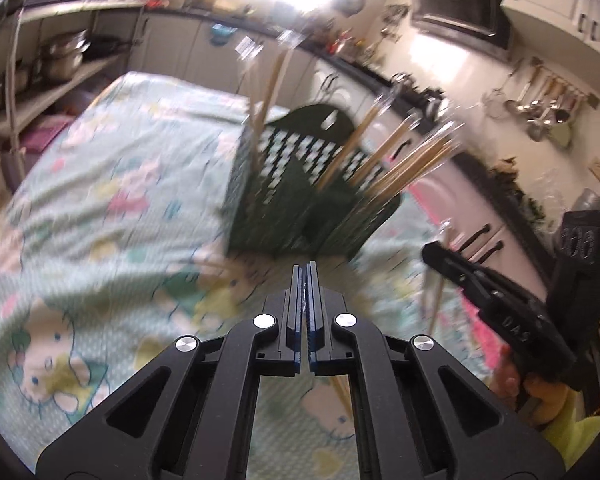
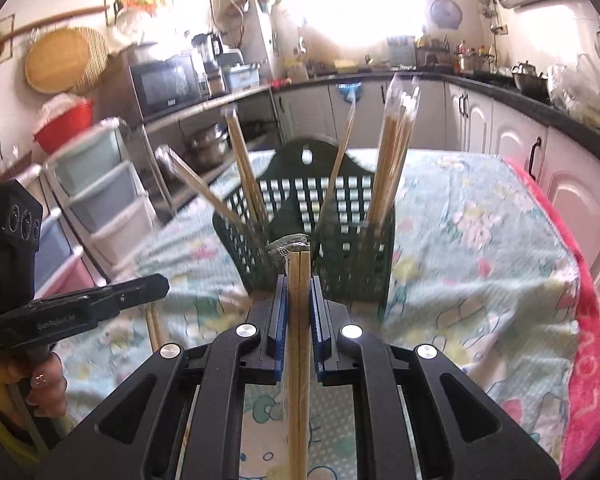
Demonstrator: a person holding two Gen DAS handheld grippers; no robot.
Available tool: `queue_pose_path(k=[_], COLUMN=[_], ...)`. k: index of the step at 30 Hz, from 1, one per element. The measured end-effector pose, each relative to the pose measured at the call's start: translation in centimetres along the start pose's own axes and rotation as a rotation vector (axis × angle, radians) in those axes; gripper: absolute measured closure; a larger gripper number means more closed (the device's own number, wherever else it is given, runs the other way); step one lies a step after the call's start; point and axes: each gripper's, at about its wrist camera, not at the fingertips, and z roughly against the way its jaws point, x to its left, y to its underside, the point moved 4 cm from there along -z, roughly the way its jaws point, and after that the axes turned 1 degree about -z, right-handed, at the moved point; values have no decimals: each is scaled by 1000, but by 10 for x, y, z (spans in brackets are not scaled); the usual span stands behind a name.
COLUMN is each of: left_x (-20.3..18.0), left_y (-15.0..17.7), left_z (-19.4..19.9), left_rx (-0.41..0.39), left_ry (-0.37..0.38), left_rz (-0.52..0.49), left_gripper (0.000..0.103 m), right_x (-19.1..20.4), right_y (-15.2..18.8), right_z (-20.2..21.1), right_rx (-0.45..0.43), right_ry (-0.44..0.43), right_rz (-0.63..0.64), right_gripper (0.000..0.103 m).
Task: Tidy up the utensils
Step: 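Lift the held chopsticks with both tools and carry them above the caddy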
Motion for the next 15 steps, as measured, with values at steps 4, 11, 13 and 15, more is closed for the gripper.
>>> queue_pose_path(k=[4, 11, 13, 15], left_x=[-22, -59, -69, -79], left_y=[-21, -57, -67, -78], left_z=[9, 23, 28, 35], left_rx=[-52, -130, -154, -186], left_ry=[35, 79, 87, 93], left_rz=[-55, -149, -169, -192], left_gripper=[103, 103, 103, 103], right_x=[-2, -3, -3, -4], right_y=[-14, -37, -43, -50], right_z=[14, 35, 41, 45], right_rx=[-54, -146, -171, -194], right_ry=[3, 11, 14, 14], right_rz=[-1, 11, 15, 13], right_gripper=[92, 92, 92, 92])
